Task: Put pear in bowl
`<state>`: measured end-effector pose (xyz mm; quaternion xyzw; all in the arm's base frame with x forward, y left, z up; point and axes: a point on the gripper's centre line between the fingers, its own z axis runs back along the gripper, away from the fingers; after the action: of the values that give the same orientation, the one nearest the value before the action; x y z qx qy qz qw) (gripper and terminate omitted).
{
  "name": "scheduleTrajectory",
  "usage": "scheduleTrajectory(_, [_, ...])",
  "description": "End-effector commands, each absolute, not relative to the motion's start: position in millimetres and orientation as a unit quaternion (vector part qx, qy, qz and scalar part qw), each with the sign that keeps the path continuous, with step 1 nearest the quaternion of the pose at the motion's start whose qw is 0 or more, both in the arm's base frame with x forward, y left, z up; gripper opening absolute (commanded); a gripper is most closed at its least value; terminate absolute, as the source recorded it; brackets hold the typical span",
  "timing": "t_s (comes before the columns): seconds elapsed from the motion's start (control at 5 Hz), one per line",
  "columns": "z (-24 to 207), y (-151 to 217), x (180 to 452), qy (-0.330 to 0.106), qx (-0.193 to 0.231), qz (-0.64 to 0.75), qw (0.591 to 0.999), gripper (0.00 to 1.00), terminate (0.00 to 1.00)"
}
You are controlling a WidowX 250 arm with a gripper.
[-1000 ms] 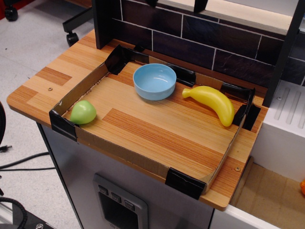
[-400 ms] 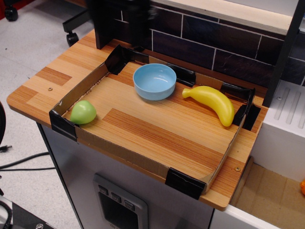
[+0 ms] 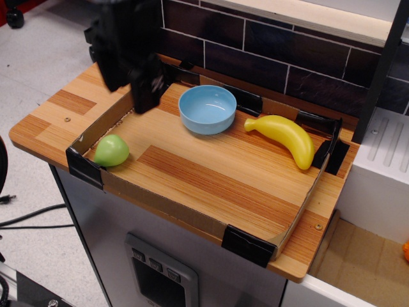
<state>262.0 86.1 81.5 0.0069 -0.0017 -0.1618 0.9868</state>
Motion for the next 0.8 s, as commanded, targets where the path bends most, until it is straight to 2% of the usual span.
scheduleTrajectory(0.0, [54,109,270,0.003,0.041,-0.189,0.981,1.0,0.0])
scheduleTrajectory(0.4, [25,112,263,0.024,0.066,-0.204,0.976,1.0,0.0])
scheduleTrajectory(0.6, [24,108,260,0.025,0.057,-0.182,0.981,0.0,0.0])
